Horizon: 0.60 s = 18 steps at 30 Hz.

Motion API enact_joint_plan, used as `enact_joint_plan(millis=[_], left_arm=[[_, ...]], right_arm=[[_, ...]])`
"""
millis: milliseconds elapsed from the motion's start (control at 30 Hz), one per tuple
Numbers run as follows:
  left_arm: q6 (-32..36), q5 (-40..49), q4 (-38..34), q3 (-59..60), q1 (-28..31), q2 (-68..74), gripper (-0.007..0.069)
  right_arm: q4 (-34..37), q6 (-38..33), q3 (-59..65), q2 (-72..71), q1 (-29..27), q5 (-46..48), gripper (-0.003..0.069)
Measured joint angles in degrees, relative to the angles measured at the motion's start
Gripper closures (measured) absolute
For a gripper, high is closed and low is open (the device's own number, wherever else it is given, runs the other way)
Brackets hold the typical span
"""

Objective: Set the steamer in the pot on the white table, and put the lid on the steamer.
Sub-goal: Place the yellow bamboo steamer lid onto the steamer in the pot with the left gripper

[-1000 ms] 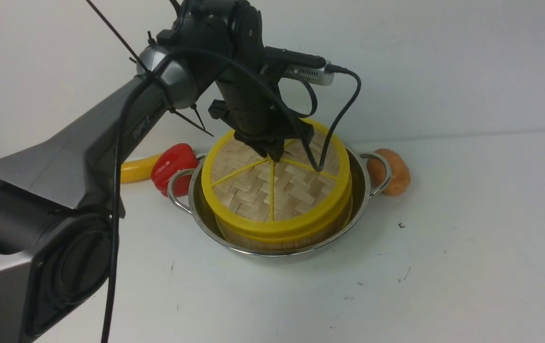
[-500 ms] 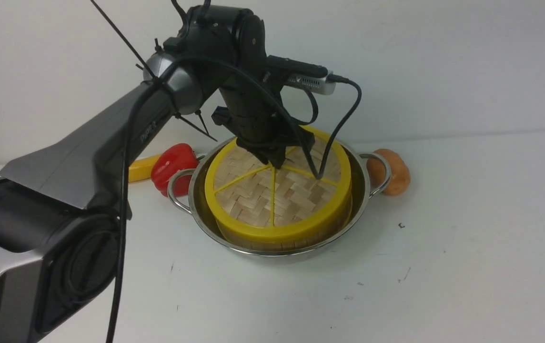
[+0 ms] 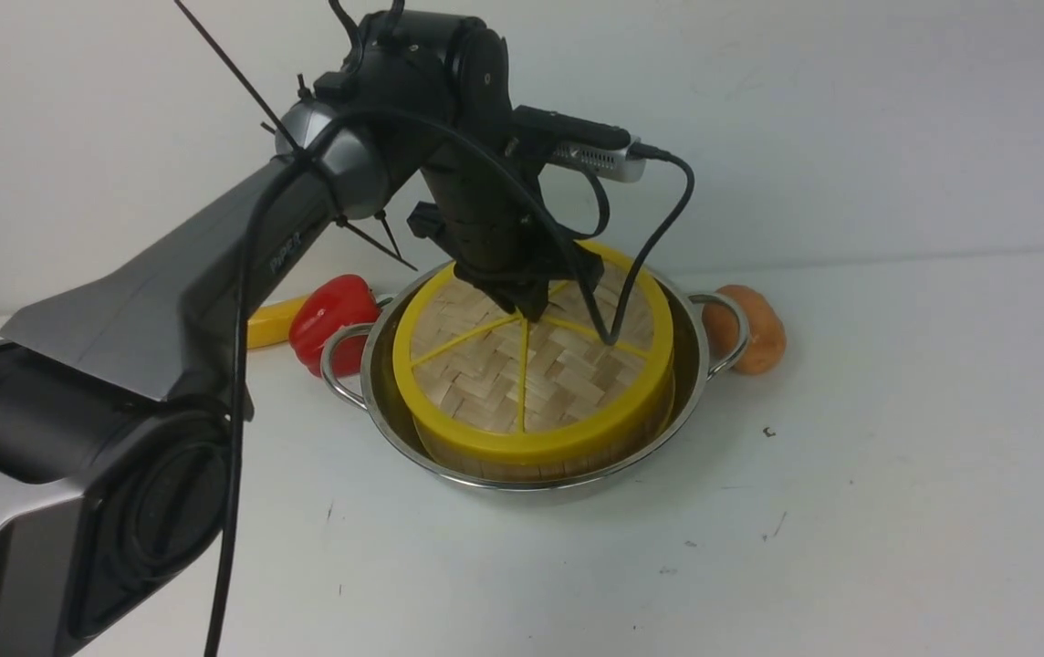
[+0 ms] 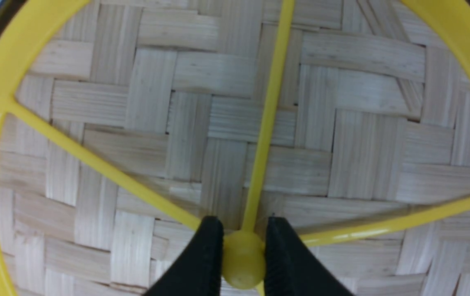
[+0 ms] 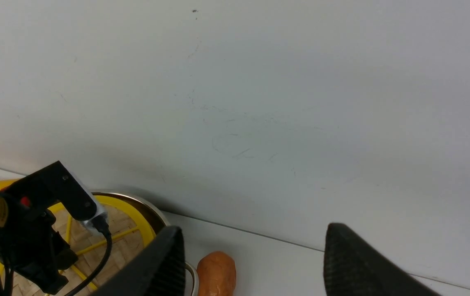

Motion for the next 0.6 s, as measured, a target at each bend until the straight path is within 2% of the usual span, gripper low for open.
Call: enact_joint_plan(millis=[600], left_arm=[[0.43,0.45,0.0,-1.79,-0.31,0.14,0.051]], right_arm=[[0.0,0.0,0.0,0.0,0.0,0.0,0.0211]])
